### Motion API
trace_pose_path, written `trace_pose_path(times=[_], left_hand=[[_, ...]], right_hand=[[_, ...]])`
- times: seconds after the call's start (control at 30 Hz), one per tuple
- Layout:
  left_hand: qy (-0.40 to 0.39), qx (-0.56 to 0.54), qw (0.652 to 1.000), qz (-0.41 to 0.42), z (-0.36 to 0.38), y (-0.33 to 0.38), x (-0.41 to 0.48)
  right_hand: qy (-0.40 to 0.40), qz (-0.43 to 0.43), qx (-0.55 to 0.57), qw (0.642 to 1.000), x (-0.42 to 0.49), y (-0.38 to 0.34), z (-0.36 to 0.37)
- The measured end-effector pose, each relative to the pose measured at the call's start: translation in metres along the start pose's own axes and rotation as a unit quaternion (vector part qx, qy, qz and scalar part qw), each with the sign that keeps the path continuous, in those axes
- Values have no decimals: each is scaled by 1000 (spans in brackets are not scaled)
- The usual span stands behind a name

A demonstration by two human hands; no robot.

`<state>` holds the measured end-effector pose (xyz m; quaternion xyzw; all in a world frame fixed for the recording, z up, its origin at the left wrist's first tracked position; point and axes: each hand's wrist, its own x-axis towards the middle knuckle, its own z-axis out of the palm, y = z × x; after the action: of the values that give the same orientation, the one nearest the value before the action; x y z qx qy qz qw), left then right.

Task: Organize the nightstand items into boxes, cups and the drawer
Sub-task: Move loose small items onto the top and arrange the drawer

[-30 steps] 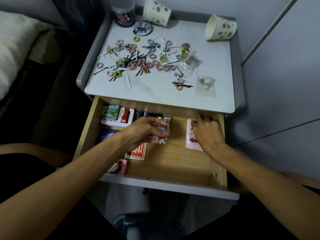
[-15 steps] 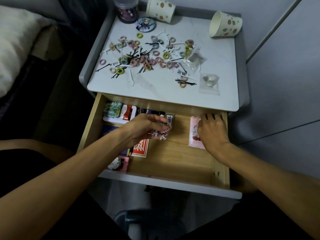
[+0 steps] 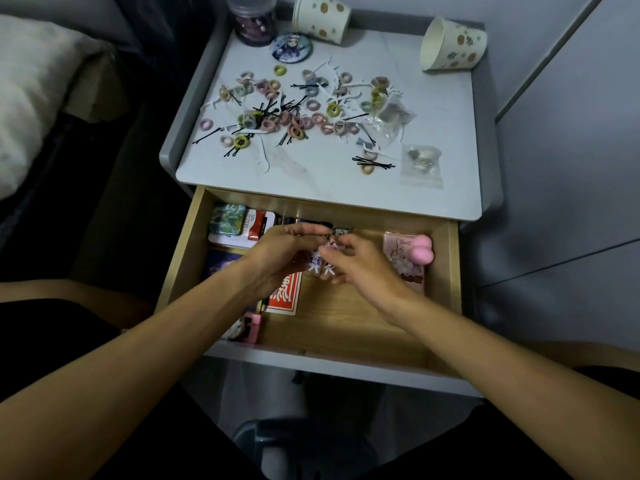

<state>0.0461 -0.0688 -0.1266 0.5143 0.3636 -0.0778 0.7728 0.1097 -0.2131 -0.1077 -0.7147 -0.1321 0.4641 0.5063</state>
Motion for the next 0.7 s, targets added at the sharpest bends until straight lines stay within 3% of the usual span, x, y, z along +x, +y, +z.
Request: trace_pose_path(times=[0.13,0.33,0.43,0.53,0.7], left_hand=[[-6,-45,999,1,-3,0,-1],[-28,-91,995,-10,-14,6,6],[-2,72,997,41,-23,14,11],[8,299,949,99,-27,24,20],[-50,590,792,145,-25,26,45]], right_hand=[[14,26,95,995,11,2,6],[30,35,73,996,15,6,10],[29,53,50,997,18,18,20],[39,74,47,995,25,30,29],[49,115,32,992,38,44,37]])
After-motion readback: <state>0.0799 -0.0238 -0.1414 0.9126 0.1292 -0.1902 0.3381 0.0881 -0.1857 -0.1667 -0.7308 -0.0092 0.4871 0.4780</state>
